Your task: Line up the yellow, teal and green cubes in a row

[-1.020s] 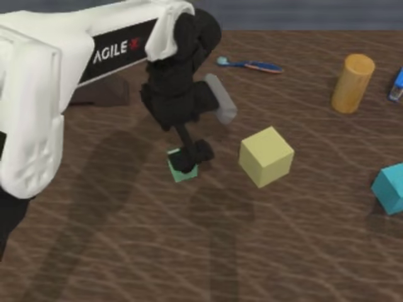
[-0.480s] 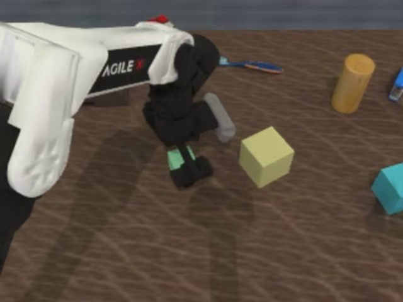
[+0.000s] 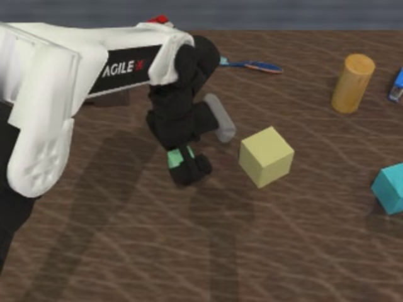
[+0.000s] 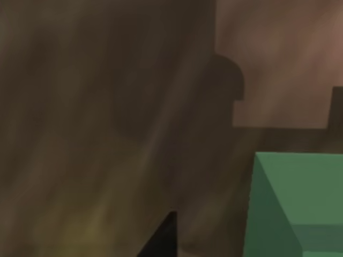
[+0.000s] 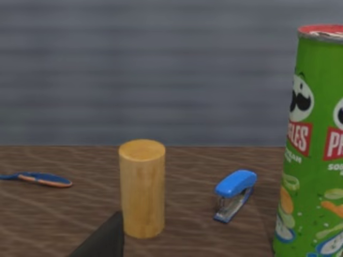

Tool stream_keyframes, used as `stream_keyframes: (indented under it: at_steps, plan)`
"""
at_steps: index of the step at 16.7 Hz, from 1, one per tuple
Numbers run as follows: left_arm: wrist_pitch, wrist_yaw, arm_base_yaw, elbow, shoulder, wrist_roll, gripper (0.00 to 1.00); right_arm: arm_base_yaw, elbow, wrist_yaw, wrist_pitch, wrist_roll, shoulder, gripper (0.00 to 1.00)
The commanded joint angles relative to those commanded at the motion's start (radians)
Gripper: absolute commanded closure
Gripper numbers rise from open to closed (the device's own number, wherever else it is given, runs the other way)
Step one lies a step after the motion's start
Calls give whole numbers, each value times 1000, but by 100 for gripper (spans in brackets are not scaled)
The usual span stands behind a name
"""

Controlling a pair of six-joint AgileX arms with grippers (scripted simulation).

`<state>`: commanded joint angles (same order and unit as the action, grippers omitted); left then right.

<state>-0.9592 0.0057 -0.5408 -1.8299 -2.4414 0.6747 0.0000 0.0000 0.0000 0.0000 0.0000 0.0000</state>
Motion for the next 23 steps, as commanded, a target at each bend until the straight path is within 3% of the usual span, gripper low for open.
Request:
stream_keyframes:
  at_steps: [5, 6, 16, 23]
  plan:
    - [0, 0, 0, 0, 0, 0, 98, 0, 0, 0, 0, 0, 0, 0]
    - [0, 0, 0, 0, 0, 0, 100, 0, 0, 0, 0, 0, 0, 0]
    - [-36, 16, 1, -20, 41, -11, 100, 0, 0, 0, 0, 0, 0, 0]
    - [-249, 15, 19, -165, 104, -14, 100, 0, 0, 0, 0, 0, 0, 0]
